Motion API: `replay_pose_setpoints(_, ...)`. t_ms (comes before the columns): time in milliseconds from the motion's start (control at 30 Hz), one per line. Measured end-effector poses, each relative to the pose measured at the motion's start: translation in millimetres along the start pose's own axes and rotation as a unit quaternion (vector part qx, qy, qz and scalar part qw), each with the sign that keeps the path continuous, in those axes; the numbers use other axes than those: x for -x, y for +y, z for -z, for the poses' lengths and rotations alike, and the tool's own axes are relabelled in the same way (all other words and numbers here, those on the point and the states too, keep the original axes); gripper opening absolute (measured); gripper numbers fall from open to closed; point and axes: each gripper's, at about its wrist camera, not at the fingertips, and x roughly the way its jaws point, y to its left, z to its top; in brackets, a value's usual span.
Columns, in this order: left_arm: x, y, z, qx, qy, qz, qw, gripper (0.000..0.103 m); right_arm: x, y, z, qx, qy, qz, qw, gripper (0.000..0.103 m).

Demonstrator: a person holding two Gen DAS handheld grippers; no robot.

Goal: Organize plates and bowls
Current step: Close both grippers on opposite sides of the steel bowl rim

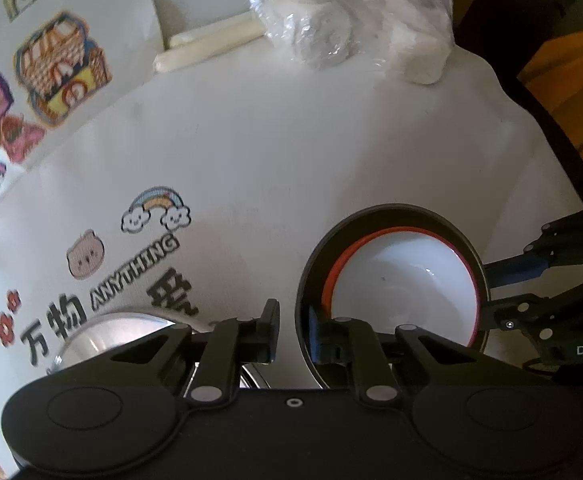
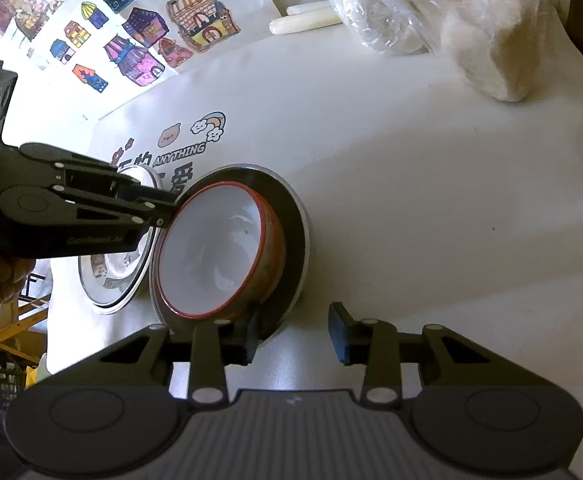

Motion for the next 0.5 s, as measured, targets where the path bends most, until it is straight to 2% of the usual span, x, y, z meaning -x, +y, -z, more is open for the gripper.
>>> replay_pose_setpoints(167, -1.2, 2.2, 0.8, 0.014, 0.001, 0.009, 0.9999, 0.011, -0.8, -1.9, -1.3, -0.004, 0.001, -0.005, 1.000, 0.039)
replay_pose_setpoints(367, -3.6, 8.0, -0.7, 0.054, 0.008, 0.017, 0.9984, 0.011, -1.8, -5.1, -2.6, -0.023, 0.006, 0.000, 1.000, 0.046)
replay_pose_setpoints(500, -3.8, 8.7, 1.1, 0.062, 0.008, 0.020, 0.9978, 0.008, -1.8, -6.8, -2.3, -0.040, 0.007, -0.006, 0.999, 0.039)
